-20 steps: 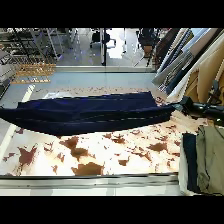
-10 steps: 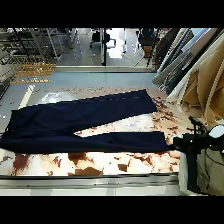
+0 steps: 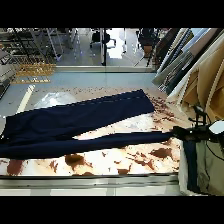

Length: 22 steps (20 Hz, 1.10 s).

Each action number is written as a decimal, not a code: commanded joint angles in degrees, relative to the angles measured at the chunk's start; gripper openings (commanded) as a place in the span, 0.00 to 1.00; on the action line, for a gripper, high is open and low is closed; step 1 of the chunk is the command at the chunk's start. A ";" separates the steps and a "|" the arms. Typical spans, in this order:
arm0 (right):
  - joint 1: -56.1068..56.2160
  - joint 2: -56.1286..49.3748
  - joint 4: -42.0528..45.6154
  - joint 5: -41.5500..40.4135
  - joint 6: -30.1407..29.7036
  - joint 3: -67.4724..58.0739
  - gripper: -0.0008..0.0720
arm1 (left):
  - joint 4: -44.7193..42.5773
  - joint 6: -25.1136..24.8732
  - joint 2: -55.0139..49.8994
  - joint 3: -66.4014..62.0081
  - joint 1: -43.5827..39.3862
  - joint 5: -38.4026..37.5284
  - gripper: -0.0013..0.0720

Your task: Fold the clothes and pants, and hang the long-sleeved shirts on hangers.

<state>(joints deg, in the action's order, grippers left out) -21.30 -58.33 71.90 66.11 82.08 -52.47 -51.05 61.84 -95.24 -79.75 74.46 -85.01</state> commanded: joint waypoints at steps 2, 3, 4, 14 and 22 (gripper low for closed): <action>1.29 -0.04 4.74 3.06 -0.79 -1.31 0.02 | 2.78 -9.94 -0.07 0.11 0.83 0.79 0.03; 1.29 -0.04 6.23 7.52 -2.78 0.39 0.02 | 1.68 -12.76 -0.07 0.11 1.38 0.79 0.03; 1.29 -0.04 6.54 10.95 -5.60 2.49 0.02 | 0.52 -14.73 -0.13 0.11 1.88 0.79 0.03; 1.29 -0.68 -8.24 -10.99 2.56 2.73 0.79 | 2.25 -12.76 -0.42 -2.03 1.18 -0.22 0.98; 1.36 -24.57 -36.24 -23.96 -11.26 -2.78 0.79 | 14.40 -13.92 6.05 -6.91 -0.37 3.56 0.97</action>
<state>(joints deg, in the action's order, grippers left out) -19.97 -74.17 44.25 45.63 75.09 -51.94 -45.34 49.91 -91.70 -85.62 74.50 -83.29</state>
